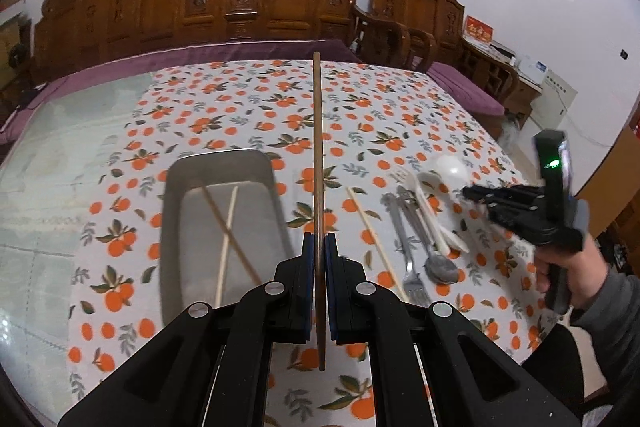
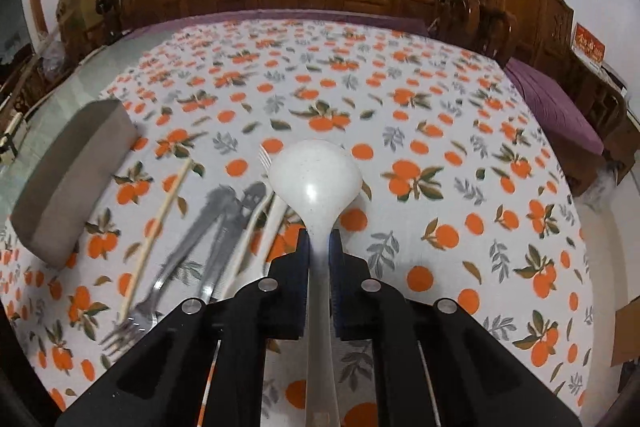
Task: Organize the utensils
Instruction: 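Carry the chopstick into the tray and open the left gripper while the right gripper grasps the white ladle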
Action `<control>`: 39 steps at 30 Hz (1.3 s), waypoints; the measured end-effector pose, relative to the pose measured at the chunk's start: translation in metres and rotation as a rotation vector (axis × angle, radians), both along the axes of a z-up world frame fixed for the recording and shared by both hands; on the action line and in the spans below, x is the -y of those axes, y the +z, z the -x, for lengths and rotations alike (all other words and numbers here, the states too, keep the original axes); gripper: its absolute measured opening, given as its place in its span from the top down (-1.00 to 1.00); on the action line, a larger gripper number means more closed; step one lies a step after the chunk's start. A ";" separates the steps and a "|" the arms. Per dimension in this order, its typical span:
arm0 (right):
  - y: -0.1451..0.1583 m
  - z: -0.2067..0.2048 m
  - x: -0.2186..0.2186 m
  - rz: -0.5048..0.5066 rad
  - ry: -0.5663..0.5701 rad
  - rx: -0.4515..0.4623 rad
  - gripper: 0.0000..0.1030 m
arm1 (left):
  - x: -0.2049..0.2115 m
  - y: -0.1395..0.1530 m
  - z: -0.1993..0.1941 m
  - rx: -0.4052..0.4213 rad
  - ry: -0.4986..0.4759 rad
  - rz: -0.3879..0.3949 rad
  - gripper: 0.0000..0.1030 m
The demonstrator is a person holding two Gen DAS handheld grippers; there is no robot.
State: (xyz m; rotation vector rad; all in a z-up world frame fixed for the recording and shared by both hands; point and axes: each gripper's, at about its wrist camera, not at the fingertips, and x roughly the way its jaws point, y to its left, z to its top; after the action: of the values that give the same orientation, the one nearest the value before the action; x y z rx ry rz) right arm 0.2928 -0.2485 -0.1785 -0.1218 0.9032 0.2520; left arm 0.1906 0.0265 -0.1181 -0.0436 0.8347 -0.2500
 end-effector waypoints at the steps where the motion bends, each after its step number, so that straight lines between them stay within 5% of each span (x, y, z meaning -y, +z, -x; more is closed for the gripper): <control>1: 0.003 0.001 -0.001 -0.005 0.004 0.007 0.79 | -0.002 -0.001 0.000 -0.002 0.004 -0.004 0.92; 15: 0.058 0.028 -0.063 -0.109 0.142 0.102 0.79 | -0.037 -0.034 -0.019 -0.090 0.042 0.020 0.91; 30: 0.061 0.041 -0.128 -0.169 0.257 0.089 0.79 | -0.051 -0.071 -0.048 -0.188 0.086 -0.026 0.91; 39: 0.060 0.038 -0.146 -0.196 0.271 0.070 0.79 | -0.059 -0.058 -0.043 -0.148 0.113 -0.029 0.74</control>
State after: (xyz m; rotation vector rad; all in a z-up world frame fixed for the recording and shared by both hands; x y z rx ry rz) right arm 0.2553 -0.1027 -0.1182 -0.0707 0.7865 0.5834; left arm 0.2338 0.0851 -0.1763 -0.0831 0.9794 -0.1292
